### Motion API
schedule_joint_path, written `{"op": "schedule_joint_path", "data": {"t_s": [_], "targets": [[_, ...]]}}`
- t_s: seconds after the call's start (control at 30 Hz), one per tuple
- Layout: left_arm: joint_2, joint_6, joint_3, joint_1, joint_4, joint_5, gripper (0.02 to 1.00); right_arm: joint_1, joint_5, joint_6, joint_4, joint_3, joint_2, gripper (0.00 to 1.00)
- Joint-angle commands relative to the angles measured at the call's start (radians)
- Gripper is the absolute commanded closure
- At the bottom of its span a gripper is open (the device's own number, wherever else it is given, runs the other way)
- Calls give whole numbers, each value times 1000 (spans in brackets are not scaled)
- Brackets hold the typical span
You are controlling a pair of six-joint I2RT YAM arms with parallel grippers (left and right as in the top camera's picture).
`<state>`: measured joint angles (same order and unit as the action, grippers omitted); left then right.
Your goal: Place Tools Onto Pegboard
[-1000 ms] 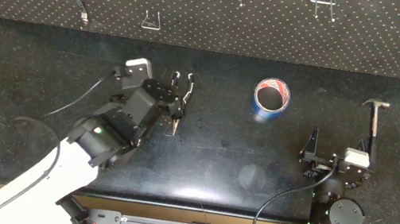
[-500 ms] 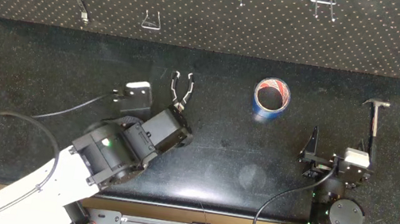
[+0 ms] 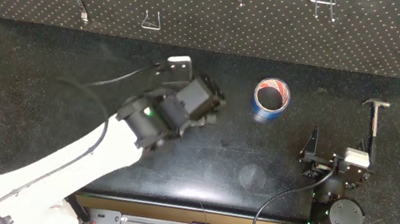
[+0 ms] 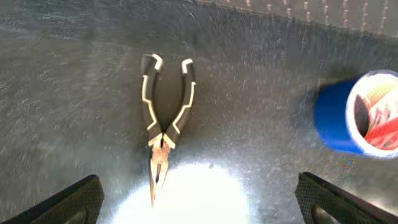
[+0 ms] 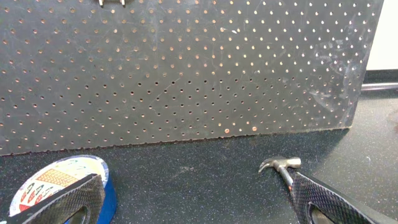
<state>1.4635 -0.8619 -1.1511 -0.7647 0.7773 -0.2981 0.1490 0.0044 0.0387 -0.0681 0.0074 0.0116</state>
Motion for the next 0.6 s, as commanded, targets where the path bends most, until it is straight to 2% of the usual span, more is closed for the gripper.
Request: {"op": "schedule_joint_path", "data": {"t_s": [0.03,0.13,0.33,0.5,0.6], "targets": [[52,366,-12,142,-31,199,20,5,-9,-11,-6,-3,-11,29],[70,473,-12,178,-35,223,23,5,-9,-11,-6,-3,-11,29],[82,564,-11,189,-38,221,20,5,-9,-11,-6,-3,-11,29],[91,563,-11,188,-49,225,25,5,-9,-11,-6,-3,-11,29],[130,448,-11,192,-56,220,23,5,-9,-11,-6,-3,-11,29]]}}
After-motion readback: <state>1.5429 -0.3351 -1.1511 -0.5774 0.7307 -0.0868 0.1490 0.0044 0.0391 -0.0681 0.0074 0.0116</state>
